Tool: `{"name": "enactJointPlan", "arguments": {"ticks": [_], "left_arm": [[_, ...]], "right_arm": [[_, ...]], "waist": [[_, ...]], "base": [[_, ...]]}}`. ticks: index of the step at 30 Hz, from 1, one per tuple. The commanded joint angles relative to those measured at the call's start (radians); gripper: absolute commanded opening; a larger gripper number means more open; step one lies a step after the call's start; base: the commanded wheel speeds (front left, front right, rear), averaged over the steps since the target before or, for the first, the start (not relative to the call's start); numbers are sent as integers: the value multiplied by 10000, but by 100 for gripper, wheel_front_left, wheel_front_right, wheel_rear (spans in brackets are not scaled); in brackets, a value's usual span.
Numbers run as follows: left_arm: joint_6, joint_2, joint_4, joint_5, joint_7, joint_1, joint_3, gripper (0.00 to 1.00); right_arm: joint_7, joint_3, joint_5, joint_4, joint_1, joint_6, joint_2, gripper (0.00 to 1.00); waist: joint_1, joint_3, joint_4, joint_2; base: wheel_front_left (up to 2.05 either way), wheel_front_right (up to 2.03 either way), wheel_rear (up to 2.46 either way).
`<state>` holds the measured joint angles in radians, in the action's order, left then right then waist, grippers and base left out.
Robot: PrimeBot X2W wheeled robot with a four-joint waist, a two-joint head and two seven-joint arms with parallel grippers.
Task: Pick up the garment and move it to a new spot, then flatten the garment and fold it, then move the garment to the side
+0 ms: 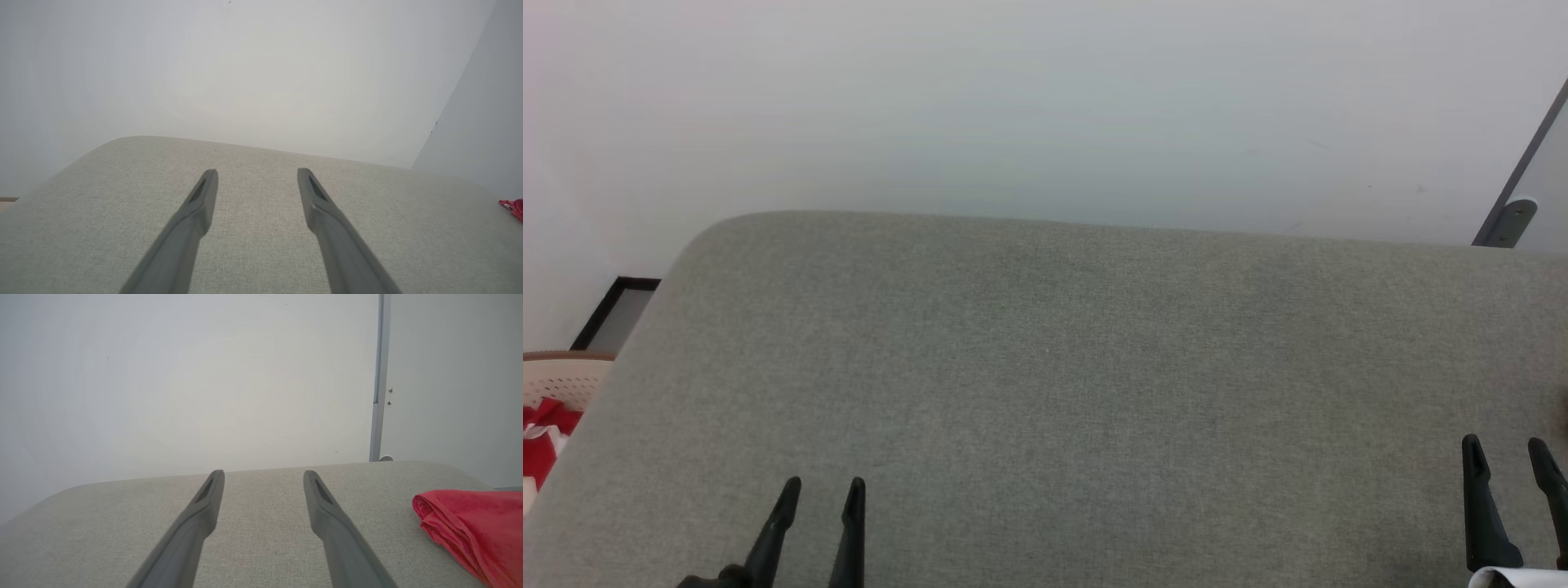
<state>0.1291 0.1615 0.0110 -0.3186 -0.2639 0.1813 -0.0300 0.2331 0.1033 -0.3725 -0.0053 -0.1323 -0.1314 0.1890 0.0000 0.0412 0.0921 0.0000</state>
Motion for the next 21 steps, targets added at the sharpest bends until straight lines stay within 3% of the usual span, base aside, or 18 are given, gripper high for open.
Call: {"name": "enactJointPlan", "arguments": {"ticks": [1,7,8,11,21], "left_arm": [[18,-24,20,-9,3,-48,30,100],[19,-27,34,-56,3,-10,78,100],[0,-18,-14,-6,-2,14,49,0],[0,-95,-295,-19,10,125,-1,0],[-15,-147,-562,-1883,426,-271,80,0]], "right_arm": [[35,-16,-72,15,61,17,-22,100],[40,-34,-106,-14,84,17,-50,100],[13,-41,-50,24,-3,0,-41,0],[-8,-105,-63,317,-52,0,-161,0],[-480,-75,-1748,606,297,1,-324,0]], "waist": [[0,2,-18,0],[0,-20,-72,0],[0,-19,-71,0],[1,-21,-73,0],[1,-55,-141,0]], "base": [[0,0,0],[0,0,0],[0,0,0],[0,0,0],[0,0,0]]}}
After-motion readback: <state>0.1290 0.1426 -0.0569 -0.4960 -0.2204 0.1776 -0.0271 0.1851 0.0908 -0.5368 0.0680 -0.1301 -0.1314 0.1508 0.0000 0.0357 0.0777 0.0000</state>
